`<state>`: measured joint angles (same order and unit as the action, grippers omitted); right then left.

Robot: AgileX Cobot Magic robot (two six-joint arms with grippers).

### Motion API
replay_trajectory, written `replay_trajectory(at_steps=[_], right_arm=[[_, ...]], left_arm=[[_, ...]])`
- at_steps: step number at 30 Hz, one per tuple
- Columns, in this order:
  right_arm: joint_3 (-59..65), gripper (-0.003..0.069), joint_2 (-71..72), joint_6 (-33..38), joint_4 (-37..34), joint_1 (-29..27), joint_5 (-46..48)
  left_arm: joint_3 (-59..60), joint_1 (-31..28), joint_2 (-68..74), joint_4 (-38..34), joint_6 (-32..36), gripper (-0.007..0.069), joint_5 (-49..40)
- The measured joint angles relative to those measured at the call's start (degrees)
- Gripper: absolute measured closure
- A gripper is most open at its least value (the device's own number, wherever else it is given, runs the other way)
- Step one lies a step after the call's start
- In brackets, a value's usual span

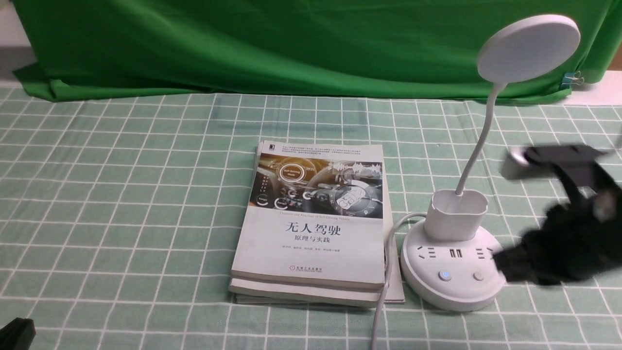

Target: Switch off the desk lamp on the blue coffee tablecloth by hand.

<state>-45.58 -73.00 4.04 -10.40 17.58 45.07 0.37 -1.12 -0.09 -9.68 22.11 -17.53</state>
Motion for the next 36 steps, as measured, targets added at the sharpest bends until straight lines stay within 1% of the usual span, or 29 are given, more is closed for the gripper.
replay_trajectory(at_steps=[5,9,18,24,25,29,32,33,35,36], right_arm=[[8.82,0.0616,13.07,-0.06,0.0,0.0,-4.7],[12.6,0.0611,20.63,-1.5,0.0,0.0,-5.5],[13.27,0.0596,30.32,-1.6,1.01,0.0,-7.92],[14.48,0.0632,32.4,-1.49,1.88,0.0,-14.65],[16.23,0.0631,33.65,-1.44,1.94,-0.64,-18.18],[23.92,0.0631,39.1,0.16,2.1,-4.07,-27.45],[29.69,0.063,44.8,1.13,2.2,-6.26,-31.53],[33.32,0.063,48.09,1.52,2.27,-7.42,-33.34],[38.33,0.0628,54.71,1.71,2.32,-8.91,-34.53],[39.53,0.0627,55.76,1.77,2.41,-9.31,-34.59]], left_arm=[[0.0,0.0,0.0,0.0,0.0,0.0624,0.0],[0.0,0.0,0.0,0.0,0.0,0.0624,0.0],[0.0,0.0,0.0,0.0,0.0,0.0624,0.0],[0.0,0.0,0.0,0.0,0.0,0.0624,0.0],[0.0,0.0,0.0,0.0,0.0,0.0624,0.0],[0.0,0.0,0.0,0.0,0.0,0.0624,0.0],[0.0,0.0,0.0,0.0,0.0,0.0624,0.0],[0.0,0.0,0.0,0.0,0.0,0.0624,0.0],[0.0,0.0,0.0,0.0,0.0,0.0624,0.0],[0.0,0.0,0.0,0.0,0.0,0.0624,0.0]])
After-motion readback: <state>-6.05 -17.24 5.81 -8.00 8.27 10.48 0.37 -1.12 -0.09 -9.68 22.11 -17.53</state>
